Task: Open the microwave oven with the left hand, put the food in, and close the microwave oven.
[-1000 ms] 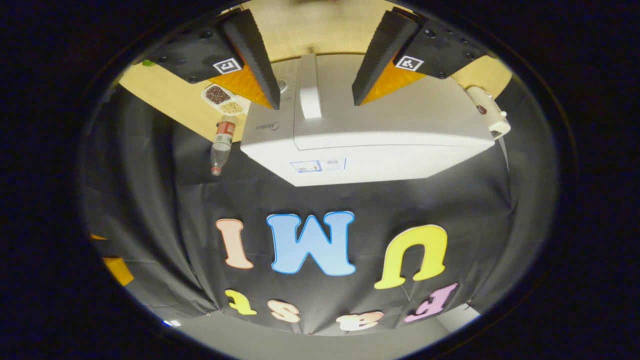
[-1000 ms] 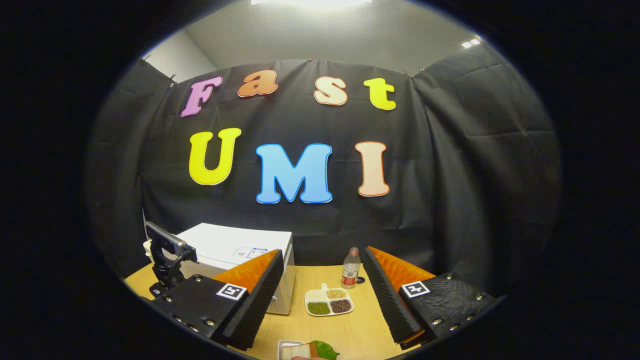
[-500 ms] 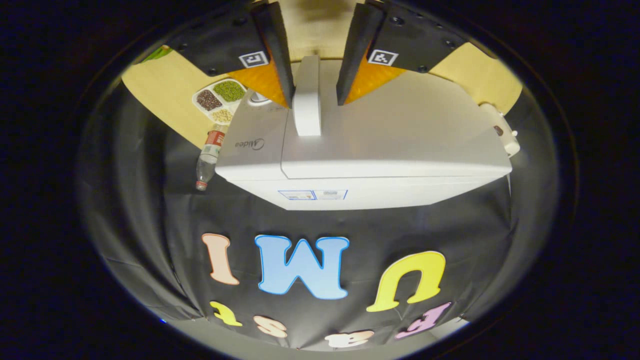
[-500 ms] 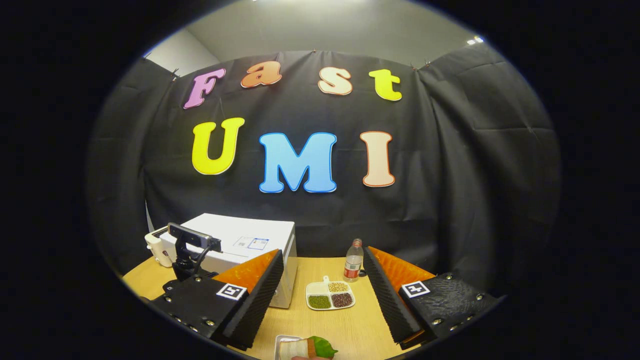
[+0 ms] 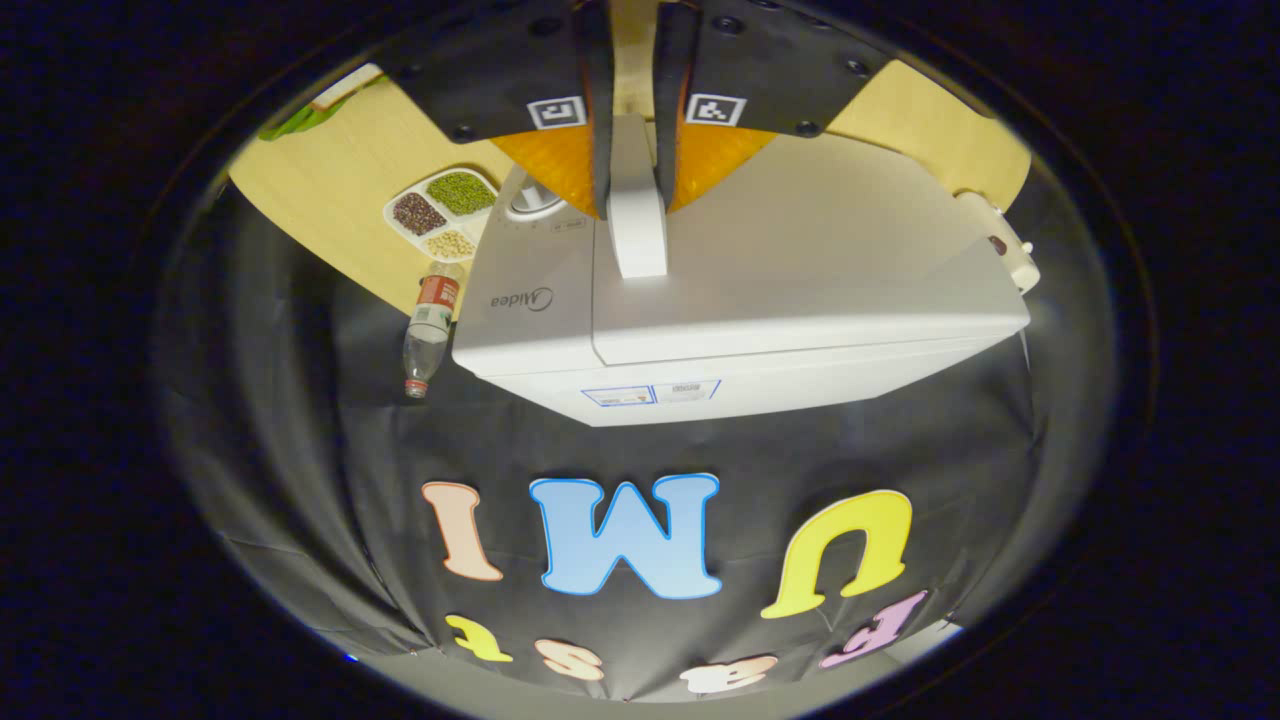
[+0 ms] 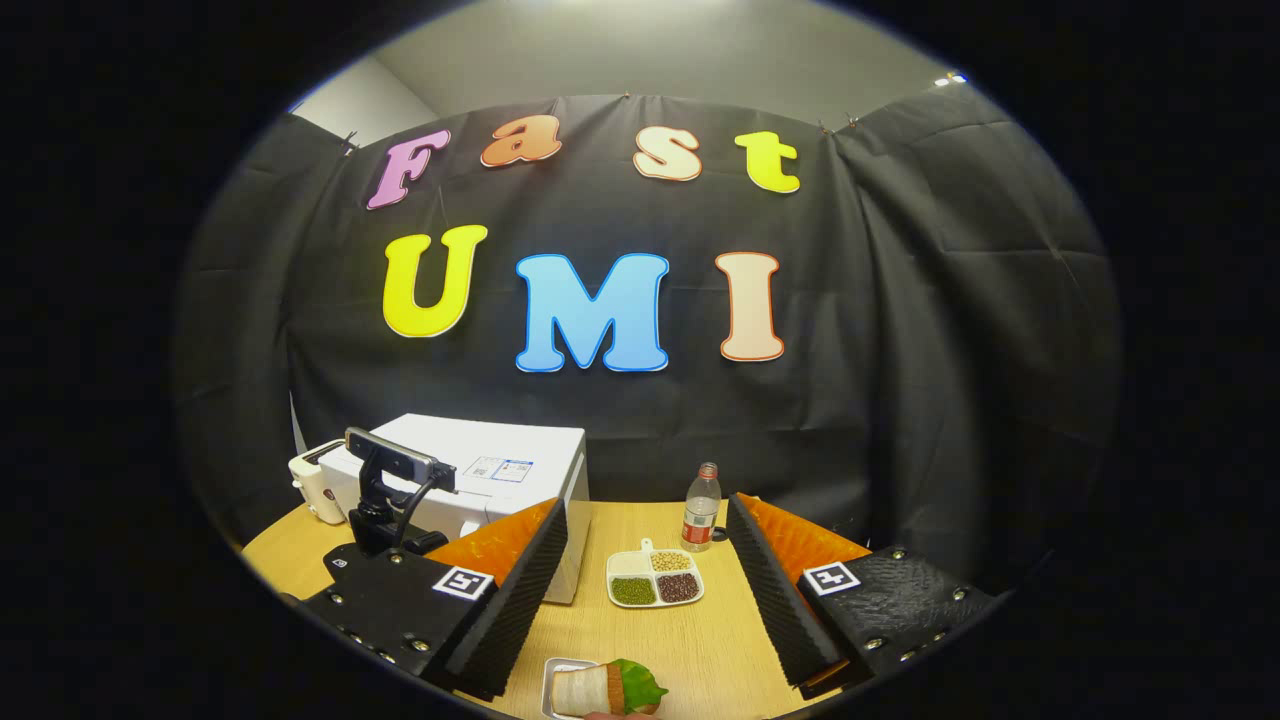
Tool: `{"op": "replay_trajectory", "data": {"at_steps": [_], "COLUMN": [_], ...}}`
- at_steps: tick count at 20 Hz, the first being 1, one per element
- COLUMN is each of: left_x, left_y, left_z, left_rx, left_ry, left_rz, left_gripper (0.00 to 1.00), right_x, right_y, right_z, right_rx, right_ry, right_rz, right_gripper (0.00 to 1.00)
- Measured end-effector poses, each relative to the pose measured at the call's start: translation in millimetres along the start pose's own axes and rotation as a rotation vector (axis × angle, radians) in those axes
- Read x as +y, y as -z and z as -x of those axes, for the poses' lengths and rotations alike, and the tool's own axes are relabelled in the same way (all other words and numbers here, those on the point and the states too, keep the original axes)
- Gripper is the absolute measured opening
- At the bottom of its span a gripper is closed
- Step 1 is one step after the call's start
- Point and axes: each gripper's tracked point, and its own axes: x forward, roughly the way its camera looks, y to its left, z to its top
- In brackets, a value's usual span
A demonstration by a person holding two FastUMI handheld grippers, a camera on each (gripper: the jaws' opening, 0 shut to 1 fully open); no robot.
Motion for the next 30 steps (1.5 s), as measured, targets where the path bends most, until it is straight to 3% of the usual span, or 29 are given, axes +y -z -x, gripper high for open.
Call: {"op": "replay_trajectory", "data": {"at_steps": [2, 7, 8, 13, 16, 19, 30], "left_x": [2.8, 0.7, 1.9, 1.7, 5.7, 12.7, 55.6], "left_y": [1.0, -5.1, 0.1, 1.7, 16.4, 29.8, 67.2], "left_z": [0.7, 5.7, 0.8, 7.2, 48.1, 86.5, 175.9], "left_rx": [0.009, 0.033, 0.039, 0.066, 0.052, 0.048, 0.075], "left_ry": [0.021, 0.053, 0.06, 0.081, 0.101, 0.153, 0.232], "left_rz": [0.023, 0.014, 0.008, 0.016, -0.019, 0.014, -0.05], "left_gripper": [0.14, 0.14, 0.07, 0.07, 0.07, 0.07, 0.08], "right_x": [-3.2, -4.1, -2.6, 6.9, 9.3, 18.4, 65.5], "right_y": [0.4, 0.9, 2.0, -3.0, -2.3, 4.5, 17.9], "right_z": [1.7, 0.9, 0.7, 0.8, 1.5, 1.6, 29.2], "right_rx": [0.0, -0.004, 0.0, -0.006, -0.011, 0.009, 0.019], "right_ry": [0.009, 0.015, 0.013, -0.015, -0.021, -0.037, -0.076], "right_rz": [-0.007, -0.01, -0.008, 0.018, 0.024, 0.004, -0.043], "right_gripper": [0.96, 0.97, 0.97, 0.96, 0.96, 0.97, 0.97]}}
